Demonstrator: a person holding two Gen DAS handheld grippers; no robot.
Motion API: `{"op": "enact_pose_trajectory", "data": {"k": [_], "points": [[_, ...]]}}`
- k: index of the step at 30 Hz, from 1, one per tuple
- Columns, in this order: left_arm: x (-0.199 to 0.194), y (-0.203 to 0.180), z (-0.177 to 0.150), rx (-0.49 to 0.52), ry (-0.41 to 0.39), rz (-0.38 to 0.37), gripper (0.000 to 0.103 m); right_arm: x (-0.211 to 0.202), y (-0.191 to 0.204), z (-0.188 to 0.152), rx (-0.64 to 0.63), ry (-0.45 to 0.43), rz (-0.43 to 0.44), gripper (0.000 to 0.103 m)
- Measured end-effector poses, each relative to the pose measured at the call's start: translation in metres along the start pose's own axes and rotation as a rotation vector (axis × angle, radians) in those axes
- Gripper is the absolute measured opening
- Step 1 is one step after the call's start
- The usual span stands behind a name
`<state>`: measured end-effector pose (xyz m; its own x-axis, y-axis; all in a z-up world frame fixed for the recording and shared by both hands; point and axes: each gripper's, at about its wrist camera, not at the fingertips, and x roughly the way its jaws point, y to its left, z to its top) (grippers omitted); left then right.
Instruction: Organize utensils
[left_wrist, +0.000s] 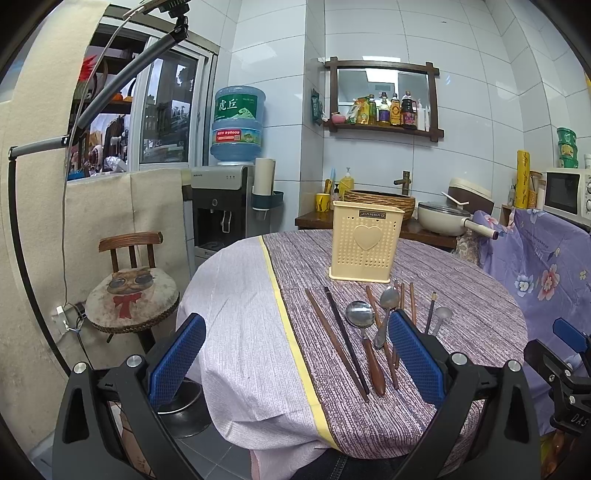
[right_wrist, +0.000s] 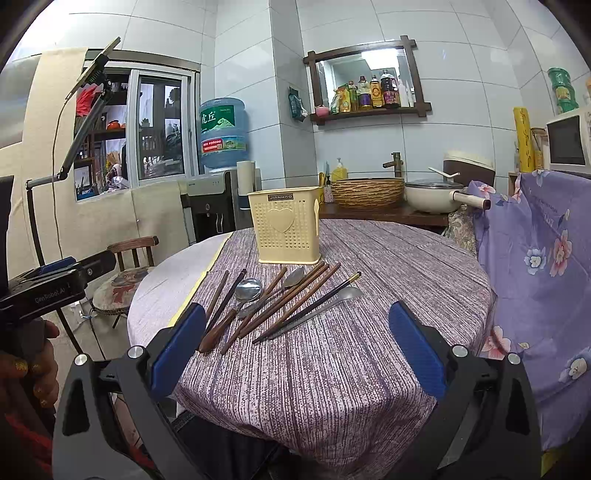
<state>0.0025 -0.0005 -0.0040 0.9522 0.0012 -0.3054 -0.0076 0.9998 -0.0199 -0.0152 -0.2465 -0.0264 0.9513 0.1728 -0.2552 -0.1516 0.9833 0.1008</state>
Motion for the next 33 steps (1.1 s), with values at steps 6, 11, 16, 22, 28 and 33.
{"op": "enact_pose_trajectory", "data": {"k": [6, 11, 16, 22, 28, 33], "points": [[-0.0005, 0.0006, -0.0002, -0.001, -0.001, 0.0, 0.098, 0.0009, 0.0005, 0.0001, 0.002, 0.001, -0.003, 0.098], [-0.0005, 0.0005, 0.0001, -0.001, -0.001, 0.001, 0.098, 0.0014, 0.0017, 0.0009, 0.003, 0.004, -0.002, 0.098], [-0.0006, 0.0006, 0.0001, -0.002, 0.0, 0.0, 0.098, 0.0017, 0.0018, 0.0009, 0.002, 0.005, -0.003, 0.098], [-0.0005, 0.0008, -0.0001, -0.002, 0.0, 0.0, 0.098, 0.002, 0.0013, 0.0005, 0.002, 0.007, -0.001, 0.098], [-0.0002, 0.0024, -0.0002, -0.004, 0.0, 0.001, 0.098, 0.0024, 0.0019, -0.0001, 0.003, 0.009, -0.001, 0.098], [0.0001, 0.0022, -0.0001, -0.004, 0.001, 0.001, 0.098, 0.0026, 0.0019, 0.0, 0.002, 0.01, 0.0, 0.098]]}}
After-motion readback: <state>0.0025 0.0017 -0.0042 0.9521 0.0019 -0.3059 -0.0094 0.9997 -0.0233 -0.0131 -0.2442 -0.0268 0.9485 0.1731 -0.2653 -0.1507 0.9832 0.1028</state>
